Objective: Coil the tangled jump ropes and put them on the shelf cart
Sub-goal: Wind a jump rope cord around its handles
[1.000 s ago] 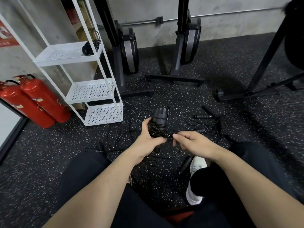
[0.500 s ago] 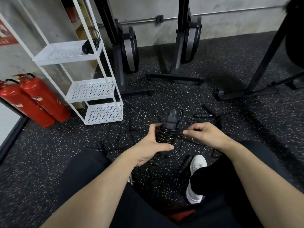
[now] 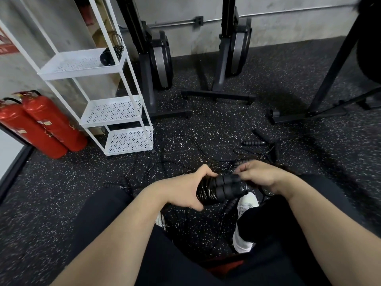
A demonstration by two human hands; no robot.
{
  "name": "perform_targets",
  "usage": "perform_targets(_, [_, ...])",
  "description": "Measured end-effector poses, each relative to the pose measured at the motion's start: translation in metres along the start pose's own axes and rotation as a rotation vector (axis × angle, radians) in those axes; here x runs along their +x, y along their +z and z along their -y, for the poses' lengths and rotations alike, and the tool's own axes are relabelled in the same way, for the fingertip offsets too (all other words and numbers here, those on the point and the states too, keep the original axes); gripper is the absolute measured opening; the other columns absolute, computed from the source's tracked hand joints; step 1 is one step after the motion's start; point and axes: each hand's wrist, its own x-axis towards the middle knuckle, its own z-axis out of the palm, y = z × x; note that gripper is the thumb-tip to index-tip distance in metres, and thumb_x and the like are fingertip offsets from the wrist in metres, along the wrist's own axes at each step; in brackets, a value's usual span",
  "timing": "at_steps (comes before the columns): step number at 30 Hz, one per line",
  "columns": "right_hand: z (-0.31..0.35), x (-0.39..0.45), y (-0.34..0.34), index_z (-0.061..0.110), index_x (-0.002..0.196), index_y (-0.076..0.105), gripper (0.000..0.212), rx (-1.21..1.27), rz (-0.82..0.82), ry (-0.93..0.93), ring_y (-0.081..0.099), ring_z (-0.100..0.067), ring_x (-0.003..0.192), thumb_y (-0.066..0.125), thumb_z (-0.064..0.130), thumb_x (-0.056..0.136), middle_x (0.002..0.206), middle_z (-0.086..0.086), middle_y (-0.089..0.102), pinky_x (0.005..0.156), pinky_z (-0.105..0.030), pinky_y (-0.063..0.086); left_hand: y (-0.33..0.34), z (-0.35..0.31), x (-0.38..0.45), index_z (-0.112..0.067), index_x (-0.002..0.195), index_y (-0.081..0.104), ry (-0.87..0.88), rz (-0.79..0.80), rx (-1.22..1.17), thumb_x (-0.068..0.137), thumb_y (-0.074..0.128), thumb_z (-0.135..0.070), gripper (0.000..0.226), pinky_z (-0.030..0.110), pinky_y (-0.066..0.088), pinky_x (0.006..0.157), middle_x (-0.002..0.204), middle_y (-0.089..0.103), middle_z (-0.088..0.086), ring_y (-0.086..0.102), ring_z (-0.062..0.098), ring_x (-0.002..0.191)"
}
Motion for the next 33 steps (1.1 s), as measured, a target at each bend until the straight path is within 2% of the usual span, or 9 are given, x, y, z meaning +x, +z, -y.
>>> perform_targets(2, [0.0,0.002,0.006,0.017,0.078,0.077,0.01,-0.04,-0.036,0.034,0.065,-0.012,0.065,0.076,0.013,0.088,0.073,-0.001,0.075,0.063,-0.022,0.051,0.002,-0.003,0.0,-0.037,0.144,0.025,-0.013,-0.015,0.148,0.08,0.08,-0.01,0.089,0.031,0.044,0.062,0.103,0.057,-0.001,0.056,0.013,0.079])
perform_targets(7, [0.008,-0.003,0.013,0.016,0.077,0.069,0.021,-0.088,-0.017,0.086,0.043,-0.007,0.05,0.075,0.03,0.091,0.06,0.007,0.055,0.046,-0.019,0.034,0.009,-0.003,0.004,-0.032,0.145,0.027,0.024,-0.075,0.489,0.081,0.078,-0.014,0.084,0.04,0.036,0.102,0.125,0.05,-0.007,0.048,0.018,0.112])
perform_targets(10, [0.009,0.001,0.021,0.024,0.1,0.072,0.007,-0.104,-0.104,0.033,0.043,-0.007,0.049,0.07,0.027,0.095,0.064,0.007,0.06,0.046,-0.02,0.034,0.019,-0.001,0.011,-0.03,0.142,0.028,-0.015,-0.119,0.63,0.082,0.075,-0.012,0.079,0.046,0.036,0.104,0.139,0.05,-0.003,0.05,0.023,0.12])
perform_targets(12, [0.009,0.005,0.028,0.032,0.114,0.065,0.017,-0.148,-0.146,-0.038,0.047,-0.007,0.05,0.065,0.026,0.098,0.069,0.006,0.065,0.05,-0.022,0.037,0.027,-0.001,0.015,-0.028,0.141,0.027,-0.068,-0.134,0.648,0.083,0.075,-0.012,0.076,0.048,0.037,0.102,0.137,0.051,0.0,0.051,0.025,0.12])
perform_targets(15, [0.014,0.005,0.04,0.035,0.111,0.057,0.016,-0.298,-0.189,-0.161,0.057,-0.009,0.057,0.059,0.024,0.1,0.084,0.004,0.07,0.06,-0.03,0.047,0.033,-0.001,0.023,-0.024,0.142,0.025,-0.18,-0.155,0.605,0.082,0.076,-0.012,0.08,0.049,0.038,0.1,0.134,0.05,0.004,0.051,0.027,0.119])
perform_targets(18, [0.019,0.0,0.051,0.035,0.103,0.049,0.009,-0.545,-0.272,-0.272,0.066,-0.017,0.073,0.052,0.028,0.1,0.091,0.005,0.071,0.07,-0.039,0.054,0.037,-0.003,0.029,-0.022,0.156,0.01,-0.275,-0.194,0.573,0.083,0.079,-0.018,0.1,0.052,0.037,0.107,0.141,0.044,0.01,0.046,0.031,0.129])
perform_targets(25, [0.03,-0.006,0.07,0.032,0.1,0.028,0.018,-0.785,-0.36,-0.404,0.058,-0.023,0.066,0.045,0.028,0.102,0.078,0.009,0.053,0.054,-0.036,0.031,0.035,0.006,0.034,-0.041,0.159,0.009,-0.325,-0.363,0.331,0.086,0.076,-0.021,0.101,0.054,0.033,0.113,0.141,0.04,0.006,0.041,0.032,0.135])
perform_targets(30, [0.032,-0.008,0.066,0.028,0.109,0.034,0.022,-0.507,-0.369,-0.413,0.059,-0.011,0.063,0.055,0.029,0.102,0.093,0.007,0.064,0.056,-0.032,0.039,0.032,0.014,0.033,-0.058,0.146,0.012,-0.276,-0.571,-0.007,0.077,0.079,-0.022,0.102,0.057,0.043,0.106,0.133,0.048,0.005,0.051,0.033,0.124])
perform_targets(33, [0.031,-0.006,0.059,0.03,0.116,0.037,0.03,-0.29,-0.34,-0.33,0.051,-0.014,0.049,0.061,0.034,0.1,0.077,0.006,0.065,0.056,-0.036,0.046,0.031,0.016,0.035,-0.064,0.141,0.019,-0.203,-0.666,-0.218,0.07,0.079,-0.021,0.102,0.058,0.051,0.096,0.127,0.052,0.002,0.058,0.031,0.113])
